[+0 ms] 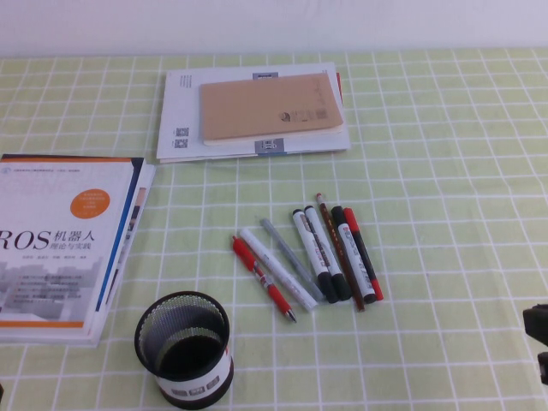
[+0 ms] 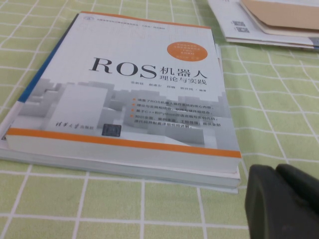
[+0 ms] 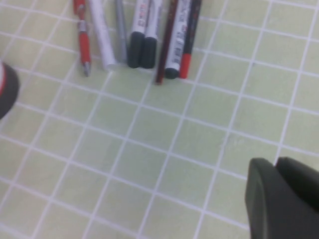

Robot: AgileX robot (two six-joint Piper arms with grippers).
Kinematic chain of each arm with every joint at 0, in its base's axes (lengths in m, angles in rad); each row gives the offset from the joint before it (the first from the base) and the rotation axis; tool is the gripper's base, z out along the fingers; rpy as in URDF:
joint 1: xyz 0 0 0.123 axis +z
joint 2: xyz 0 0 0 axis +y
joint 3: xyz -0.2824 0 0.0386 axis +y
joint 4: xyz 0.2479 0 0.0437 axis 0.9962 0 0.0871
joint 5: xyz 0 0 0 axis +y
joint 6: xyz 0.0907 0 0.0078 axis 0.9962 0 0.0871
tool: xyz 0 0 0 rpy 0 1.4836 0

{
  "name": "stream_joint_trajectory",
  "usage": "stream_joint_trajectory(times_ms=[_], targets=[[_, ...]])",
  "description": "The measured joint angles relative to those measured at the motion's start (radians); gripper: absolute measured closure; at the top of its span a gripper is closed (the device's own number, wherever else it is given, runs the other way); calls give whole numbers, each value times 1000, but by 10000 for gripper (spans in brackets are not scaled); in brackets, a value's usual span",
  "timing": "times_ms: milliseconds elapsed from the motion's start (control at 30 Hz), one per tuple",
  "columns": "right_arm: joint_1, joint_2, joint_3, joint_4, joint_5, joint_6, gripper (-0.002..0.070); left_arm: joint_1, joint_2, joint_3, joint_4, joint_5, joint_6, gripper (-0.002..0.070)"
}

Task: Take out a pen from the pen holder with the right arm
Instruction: 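Take a marker out of the pen holder and lay it on the table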

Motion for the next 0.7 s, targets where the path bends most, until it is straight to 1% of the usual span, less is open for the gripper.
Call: stream_joint_trajectory(times_ms=[100,267,433,533,700], targets=[[4,-2,111,-8,-155,0,688,0,0,0,0,0,0,683],[-8,-61,309,-32,-496,0,688,0,0,0,0,0,0,683],[-129,-225,522,-40,-716,0,688,0,0,0,0,0,0,683],[-216,-342,603,-40,-755,0,688,0,0,0,0,0,0,683],[-300,-518,611,-40,-657,0,688,0,0,0,0,0,0,683]])
